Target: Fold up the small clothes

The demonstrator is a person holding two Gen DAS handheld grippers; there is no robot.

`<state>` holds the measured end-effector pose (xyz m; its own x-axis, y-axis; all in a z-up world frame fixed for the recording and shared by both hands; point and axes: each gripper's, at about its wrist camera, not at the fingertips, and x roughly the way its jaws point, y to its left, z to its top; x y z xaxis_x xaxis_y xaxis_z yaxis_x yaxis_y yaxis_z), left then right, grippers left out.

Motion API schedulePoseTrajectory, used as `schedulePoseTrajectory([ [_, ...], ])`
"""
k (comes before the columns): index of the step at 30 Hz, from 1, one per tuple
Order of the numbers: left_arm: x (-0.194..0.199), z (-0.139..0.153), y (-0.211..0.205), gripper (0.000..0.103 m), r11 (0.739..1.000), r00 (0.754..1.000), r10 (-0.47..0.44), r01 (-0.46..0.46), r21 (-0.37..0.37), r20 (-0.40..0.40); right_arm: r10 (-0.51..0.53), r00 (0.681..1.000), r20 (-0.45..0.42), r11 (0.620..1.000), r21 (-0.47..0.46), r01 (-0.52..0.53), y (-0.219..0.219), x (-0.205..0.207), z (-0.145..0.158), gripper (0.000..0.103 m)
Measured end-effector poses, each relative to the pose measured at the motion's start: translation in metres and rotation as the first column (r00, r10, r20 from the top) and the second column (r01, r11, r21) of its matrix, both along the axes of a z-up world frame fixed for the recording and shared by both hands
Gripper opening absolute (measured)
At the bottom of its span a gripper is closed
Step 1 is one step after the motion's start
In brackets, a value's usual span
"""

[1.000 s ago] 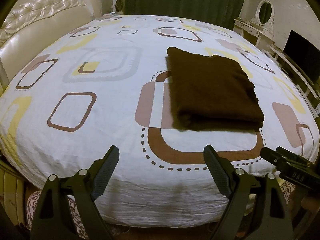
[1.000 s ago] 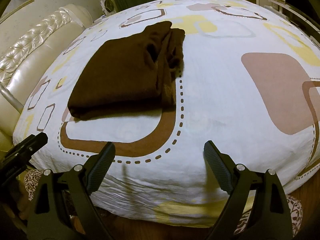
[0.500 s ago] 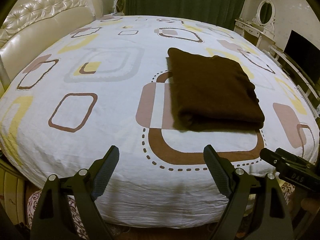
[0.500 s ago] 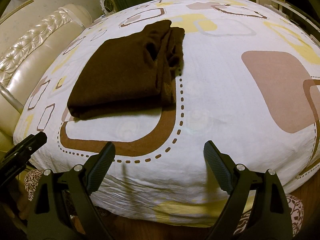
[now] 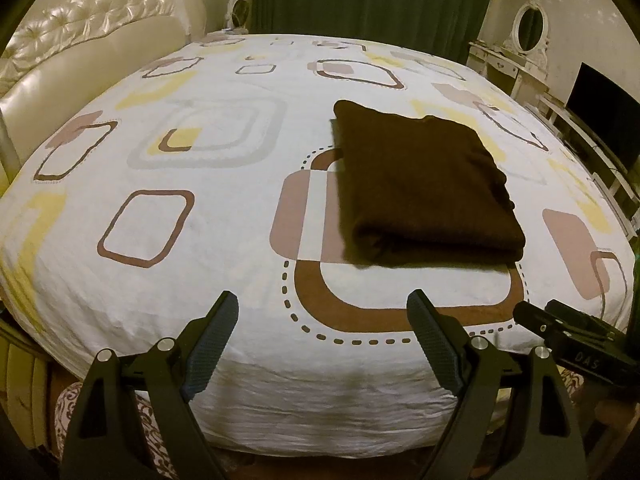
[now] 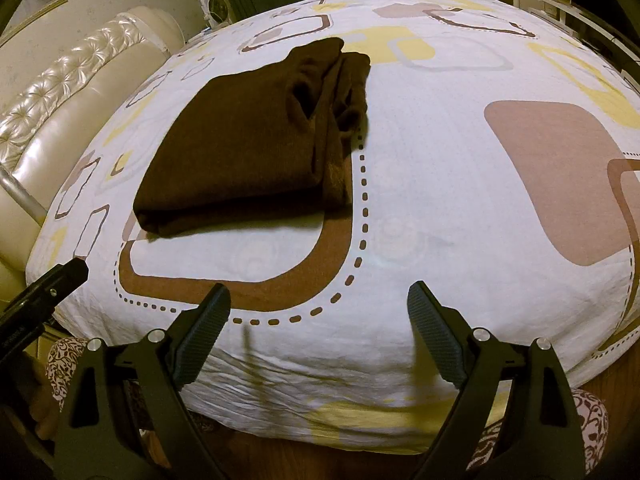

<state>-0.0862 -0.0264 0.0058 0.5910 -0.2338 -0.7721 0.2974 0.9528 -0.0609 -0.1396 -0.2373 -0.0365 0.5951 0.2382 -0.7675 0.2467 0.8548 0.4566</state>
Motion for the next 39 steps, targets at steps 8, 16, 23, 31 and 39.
schedulePoseTrajectory([
  [8, -0.0001, 0.0016, -0.0028, 0.085, 1.0, 1.0, -0.003, 0.003, 0.022, 0.017, 0.002, 1.0, -0.002, 1.0, -0.001, -0.002, 0.0004, -0.0002, -0.0009, 0.09],
  [16, 0.0, 0.0017, -0.0044, 0.085, 0.999, 1.0, -0.011, 0.01, 0.031, 0.018, 0.004, 1.0, -0.003, 1.0, -0.003, -0.004, 0.0011, -0.0003, -0.0018, 0.09],
  [23, -0.0002, 0.0017, -0.004, 0.085, 1.0, 1.0, -0.011, 0.011, 0.027, 0.015, 0.004, 1.0, -0.003, 1.0, -0.003, -0.004, 0.0015, -0.0003, -0.0016, 0.09],
  [31, -0.0004, -0.0001, -0.0059, 0.085, 0.999, 1.0, -0.018, 0.017, 0.036, 0.014, 0.004, 1.0, -0.003, 1.0, -0.003, -0.004, 0.0016, -0.0002, -0.0013, 0.09],
  [39, 0.0001, -0.0015, -0.0061, 0.089, 0.999, 0.999, -0.034, 0.034, 0.029, 0.002, 0.006, 1.0, -0.004, 1.0, -0.004, -0.006, 0.0019, -0.0001, -0.0019, 0.09],
])
